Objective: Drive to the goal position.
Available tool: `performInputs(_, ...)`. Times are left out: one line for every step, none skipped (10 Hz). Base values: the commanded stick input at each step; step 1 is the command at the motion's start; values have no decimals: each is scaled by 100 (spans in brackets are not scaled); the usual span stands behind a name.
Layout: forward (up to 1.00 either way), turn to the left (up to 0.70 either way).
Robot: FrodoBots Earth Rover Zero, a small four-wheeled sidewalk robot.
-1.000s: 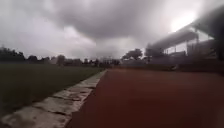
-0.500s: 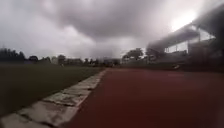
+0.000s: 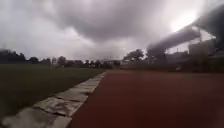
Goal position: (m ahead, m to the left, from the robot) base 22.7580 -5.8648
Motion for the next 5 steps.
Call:
performInputs(70,0)
performInputs(70,0)
performInputs(70,0)
performInputs(70,0)
performInputs(70,0)
